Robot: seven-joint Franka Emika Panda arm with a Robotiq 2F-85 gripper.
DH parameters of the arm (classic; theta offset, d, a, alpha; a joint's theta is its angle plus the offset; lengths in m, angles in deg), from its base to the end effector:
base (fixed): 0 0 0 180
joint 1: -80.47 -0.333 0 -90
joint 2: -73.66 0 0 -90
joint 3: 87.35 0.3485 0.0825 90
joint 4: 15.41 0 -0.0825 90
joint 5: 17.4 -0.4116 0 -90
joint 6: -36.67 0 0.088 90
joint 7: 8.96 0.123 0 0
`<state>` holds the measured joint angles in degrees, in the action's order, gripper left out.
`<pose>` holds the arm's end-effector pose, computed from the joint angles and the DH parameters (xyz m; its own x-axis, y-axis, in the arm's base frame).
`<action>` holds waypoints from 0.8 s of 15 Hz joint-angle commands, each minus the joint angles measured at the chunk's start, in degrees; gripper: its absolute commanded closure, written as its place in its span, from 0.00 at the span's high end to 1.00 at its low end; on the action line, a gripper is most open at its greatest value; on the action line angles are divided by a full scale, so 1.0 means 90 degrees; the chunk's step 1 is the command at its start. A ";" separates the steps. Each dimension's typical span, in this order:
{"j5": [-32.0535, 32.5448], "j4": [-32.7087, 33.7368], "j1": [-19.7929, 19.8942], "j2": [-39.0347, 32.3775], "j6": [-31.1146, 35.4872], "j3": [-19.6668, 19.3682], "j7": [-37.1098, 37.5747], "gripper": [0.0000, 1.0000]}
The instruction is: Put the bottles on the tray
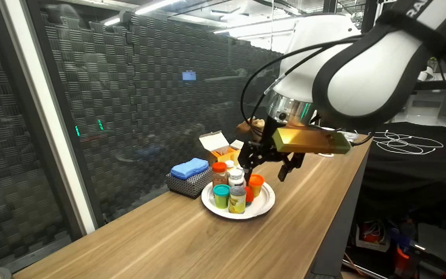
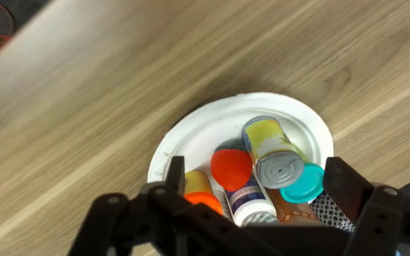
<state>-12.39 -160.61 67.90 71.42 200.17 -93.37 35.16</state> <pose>0.5018 0.0618 0.2816 0.8062 -0.5440 0.2327 -0.5216 -0.8391 -0.1544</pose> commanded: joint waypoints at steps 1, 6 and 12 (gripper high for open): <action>-0.0107 0.0058 0.0223 0.0798 -0.1801 0.0614 -0.0016 1.00; 0.0228 0.0542 0.0298 0.1524 -0.4451 0.1474 0.0775 1.00; 0.0052 0.0498 0.0405 0.1469 -0.4336 0.1609 0.0636 1.00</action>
